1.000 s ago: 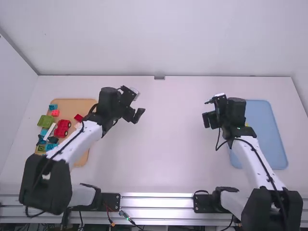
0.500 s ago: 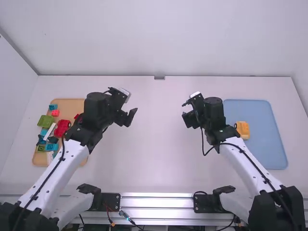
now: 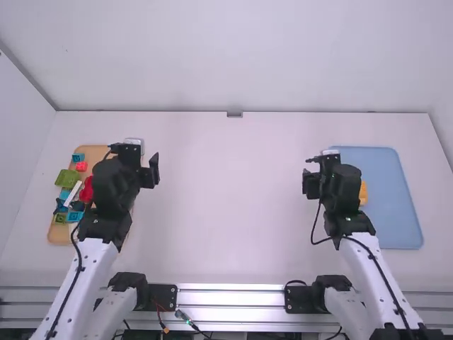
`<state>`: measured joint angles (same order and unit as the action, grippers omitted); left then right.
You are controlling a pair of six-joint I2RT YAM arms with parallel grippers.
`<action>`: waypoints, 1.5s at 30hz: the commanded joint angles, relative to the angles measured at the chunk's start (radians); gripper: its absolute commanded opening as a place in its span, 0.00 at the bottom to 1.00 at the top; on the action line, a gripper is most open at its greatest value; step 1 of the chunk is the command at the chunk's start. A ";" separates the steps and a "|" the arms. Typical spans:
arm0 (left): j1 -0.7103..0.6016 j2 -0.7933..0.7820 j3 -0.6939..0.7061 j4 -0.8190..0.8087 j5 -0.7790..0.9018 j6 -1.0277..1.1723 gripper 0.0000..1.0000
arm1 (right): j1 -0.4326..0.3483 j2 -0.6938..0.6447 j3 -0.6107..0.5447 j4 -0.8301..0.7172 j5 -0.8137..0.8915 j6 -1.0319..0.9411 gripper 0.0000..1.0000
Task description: Assemble lego blocks to make yellow taxi
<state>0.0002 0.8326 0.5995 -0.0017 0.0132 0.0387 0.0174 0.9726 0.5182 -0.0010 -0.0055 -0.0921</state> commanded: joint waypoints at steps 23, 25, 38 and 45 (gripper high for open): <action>0.000 -0.545 -0.541 0.002 -0.013 -0.039 0.17 | -0.017 -0.557 -0.518 0.001 0.006 0.092 0.16; 0.000 -0.585 -0.582 0.002 -0.013 -0.039 0.12 | -0.017 -0.603 -0.518 0.001 0.006 0.092 0.12; 0.000 -0.759 -0.599 0.002 -0.013 -0.039 0.00 | -0.017 -0.806 -0.518 0.001 0.006 0.092 0.00; 0.000 -0.823 -0.599 0.002 -0.013 -0.039 0.00 | -0.017 -0.883 -0.518 0.001 0.006 0.092 0.00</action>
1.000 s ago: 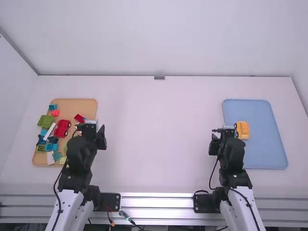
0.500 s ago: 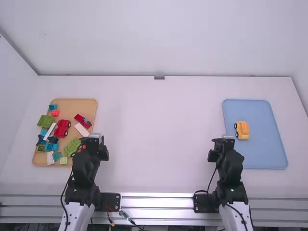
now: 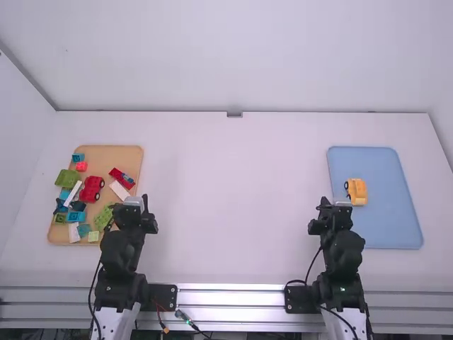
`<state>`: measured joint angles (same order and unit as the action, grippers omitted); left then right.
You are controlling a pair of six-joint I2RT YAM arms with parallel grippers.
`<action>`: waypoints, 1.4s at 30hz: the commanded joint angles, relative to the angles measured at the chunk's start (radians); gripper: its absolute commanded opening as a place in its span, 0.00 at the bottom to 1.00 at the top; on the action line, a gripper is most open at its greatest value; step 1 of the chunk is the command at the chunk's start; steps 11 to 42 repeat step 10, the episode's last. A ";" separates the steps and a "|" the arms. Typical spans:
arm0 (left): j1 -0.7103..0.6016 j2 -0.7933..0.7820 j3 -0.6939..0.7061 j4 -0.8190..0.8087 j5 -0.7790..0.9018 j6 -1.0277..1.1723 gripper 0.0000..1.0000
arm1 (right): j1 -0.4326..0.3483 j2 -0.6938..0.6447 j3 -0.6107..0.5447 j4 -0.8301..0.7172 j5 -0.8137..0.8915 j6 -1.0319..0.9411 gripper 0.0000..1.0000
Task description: Assemble lego blocks to make yellow taxi
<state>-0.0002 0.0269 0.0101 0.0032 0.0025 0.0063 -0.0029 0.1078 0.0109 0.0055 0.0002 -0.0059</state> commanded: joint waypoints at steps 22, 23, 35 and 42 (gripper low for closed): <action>0.000 -0.027 -0.010 -0.003 -0.002 -0.006 0.00 | 0.003 -0.108 -0.011 -0.006 0.000 0.006 0.00; 0.000 -0.027 -0.010 -0.003 -0.002 -0.006 0.00 | 0.003 -0.108 -0.011 -0.006 0.000 0.006 0.00; 0.000 -0.027 -0.010 -0.003 -0.002 -0.006 0.00 | 0.003 -0.108 -0.011 -0.006 0.000 0.006 0.00; 0.000 -0.027 -0.010 -0.003 -0.002 -0.006 0.00 | 0.003 -0.108 -0.011 -0.006 0.000 0.006 0.00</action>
